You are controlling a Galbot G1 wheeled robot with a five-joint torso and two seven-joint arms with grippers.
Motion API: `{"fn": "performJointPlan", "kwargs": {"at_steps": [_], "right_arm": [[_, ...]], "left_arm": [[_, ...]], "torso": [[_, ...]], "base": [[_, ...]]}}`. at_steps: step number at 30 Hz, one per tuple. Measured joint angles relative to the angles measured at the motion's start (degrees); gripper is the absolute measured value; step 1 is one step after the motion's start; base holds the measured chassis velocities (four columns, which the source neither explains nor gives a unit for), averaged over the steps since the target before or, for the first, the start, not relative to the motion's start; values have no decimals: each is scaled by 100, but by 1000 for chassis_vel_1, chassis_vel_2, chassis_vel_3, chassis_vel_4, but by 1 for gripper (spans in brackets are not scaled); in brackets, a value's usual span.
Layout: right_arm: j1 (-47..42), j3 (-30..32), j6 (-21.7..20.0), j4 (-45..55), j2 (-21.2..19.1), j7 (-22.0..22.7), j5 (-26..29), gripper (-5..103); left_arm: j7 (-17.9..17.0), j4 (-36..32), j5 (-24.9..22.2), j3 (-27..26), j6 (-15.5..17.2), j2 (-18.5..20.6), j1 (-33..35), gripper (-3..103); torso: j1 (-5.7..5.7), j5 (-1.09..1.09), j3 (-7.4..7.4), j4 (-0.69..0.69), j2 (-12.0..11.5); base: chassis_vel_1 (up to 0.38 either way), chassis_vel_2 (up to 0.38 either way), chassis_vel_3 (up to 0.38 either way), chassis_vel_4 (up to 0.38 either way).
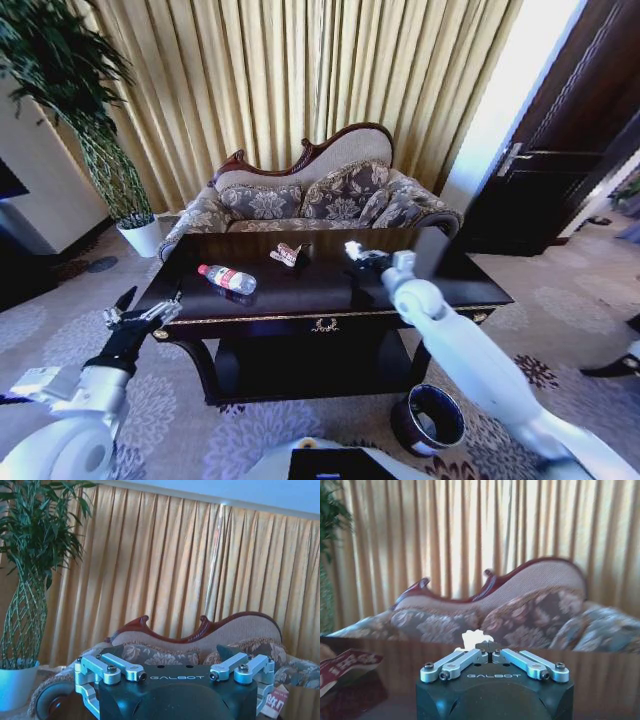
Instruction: Move to the front of the table and place the trash on the table into the trash bin.
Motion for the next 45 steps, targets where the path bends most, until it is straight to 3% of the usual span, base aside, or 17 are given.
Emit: {"fn": "performJointPlan", "kwargs": {"at_steps": [5, 11, 13, 14, 17, 23, 45], "right_arm": [[-874, 538, 253, 597, -125, 275, -120, 0], [-1569, 1054, 317, 1010, 81, 506, -421, 0], [-2145, 1660, 409, 1244, 216, 238, -483, 0], [-2145, 1660, 409, 1244, 216, 238, -483, 0], [-2905, 2426, 541, 1507, 330, -371, -434, 0], [-3538, 3027, 566, 1877, 411, -542, -296, 0], [-4047, 3264, 517, 2499, 678, -363, -282, 0]], "left_arm": [[-7, 0, -66, -20, 16, 12, -117, 100], [-5, 0, -83, -12, 24, 7, -89, 100], [28, 0, -185, -69, 24, 58, -81, 100], [28, 0, -185, -69, 24, 58, -81, 100], [113, 0, -318, -92, 20, 132, -125, 100], [238, 44, -352, -68, 18, 142, -122, 100], [320, 0, -238, -122, -74, 128, 43, 100]], "torso": [[0, 2, -1, -1, 1], [0, -1, 0, 5, 0], [-1, 0, 0, 2, 1], [-1, 0, 0, 2, 1], [-1, 0, -1, 0, 1], [-1, -1, 0, 1, 1], [0, 0, 0, 1, 0]], "base": [[0, 0, 0, 0], [0, 0, 0, 0], [0, 0, 0, 0], [0, 0, 0, 0], [0, 0, 0, 0], [0, 0, 0, 0], [69, -76, -70, 70]]}}
